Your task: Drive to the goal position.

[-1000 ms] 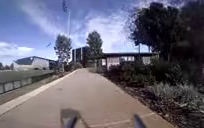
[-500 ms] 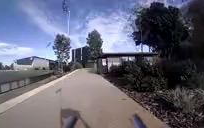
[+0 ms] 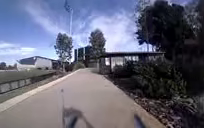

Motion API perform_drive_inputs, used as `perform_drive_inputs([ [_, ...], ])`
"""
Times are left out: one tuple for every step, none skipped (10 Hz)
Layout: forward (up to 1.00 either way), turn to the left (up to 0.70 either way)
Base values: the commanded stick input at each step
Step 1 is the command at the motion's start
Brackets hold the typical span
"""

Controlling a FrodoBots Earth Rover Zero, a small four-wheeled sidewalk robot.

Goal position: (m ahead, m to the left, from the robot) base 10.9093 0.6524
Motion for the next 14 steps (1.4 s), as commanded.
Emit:
perform_drive_inputs([
  [1.00, 0.00],
  [1.00, 0.00],
  [1.00, 0.00],
  [1.00, 0.06],
  [1.00, 0.23],
  [1.00, 0.39],
  [1.00, 0.23],
  [1.00, 0.06],
  [1.00, 0.00],
  [1.00, 0.00],
  [1.00, 0.40],
  [1.00, 0.40],
  [1.00, 0.40],
  [1.00, 0.00],
])
